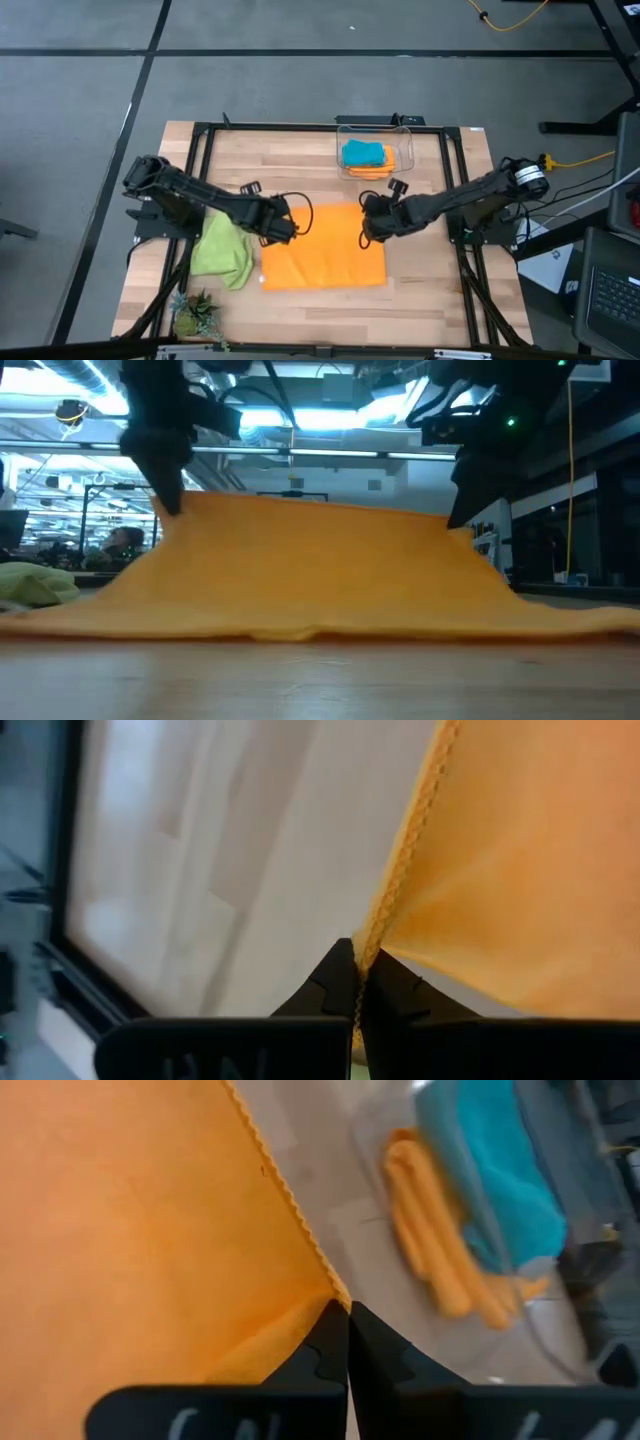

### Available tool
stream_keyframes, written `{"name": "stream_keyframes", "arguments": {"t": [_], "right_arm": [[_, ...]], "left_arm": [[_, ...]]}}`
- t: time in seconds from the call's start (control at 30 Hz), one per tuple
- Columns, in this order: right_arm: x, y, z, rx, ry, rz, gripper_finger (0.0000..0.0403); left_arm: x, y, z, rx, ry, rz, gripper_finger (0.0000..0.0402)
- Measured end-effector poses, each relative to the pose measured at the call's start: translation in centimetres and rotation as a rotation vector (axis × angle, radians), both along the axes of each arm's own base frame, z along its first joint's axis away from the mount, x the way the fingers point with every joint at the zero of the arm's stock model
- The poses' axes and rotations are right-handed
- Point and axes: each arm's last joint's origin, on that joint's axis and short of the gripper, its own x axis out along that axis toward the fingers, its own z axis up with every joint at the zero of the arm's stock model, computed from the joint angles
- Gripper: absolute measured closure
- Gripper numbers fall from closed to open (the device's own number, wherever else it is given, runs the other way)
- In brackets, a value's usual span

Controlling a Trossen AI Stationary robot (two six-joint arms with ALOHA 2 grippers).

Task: Fold microfiber towels
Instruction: Fold the orange microfiber towel

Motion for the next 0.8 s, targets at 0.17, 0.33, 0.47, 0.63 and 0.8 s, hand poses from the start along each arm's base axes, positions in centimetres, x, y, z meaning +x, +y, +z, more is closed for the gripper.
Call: {"name": "stream_keyframes", "arguments": {"t": [0.17,0.33,0.47,0.63,0.8], "right_arm": [[0.6,-0.7,1.0,-0.022,0.007,0.010,0.0403],[1.0,1.6,2.4,0.075,-0.017,0.102,0.0403],[0.5,4.1,2.5,0.149,-0.016,0.179,0.0403],[-1.4,6.9,1.0,0.198,0.002,0.223,0.0403],[-2.9,9.0,-1.2,0.272,-0.046,0.251,0.0403]], "left_arm": [[0.5,1.0,0.7,0.014,-0.013,0.015,0.0402],[0.5,-0.9,1.3,-0.077,-0.035,-0.010,0.0402],[-0.1,-3.4,1.3,-0.108,-0.055,-0.032,0.0402],[-1.1,-7.0,0.6,-0.139,-0.132,-0.062,0.0402],[-1.6,-10.1,-2.3,-0.247,-0.302,-0.074,0.0402]]}}
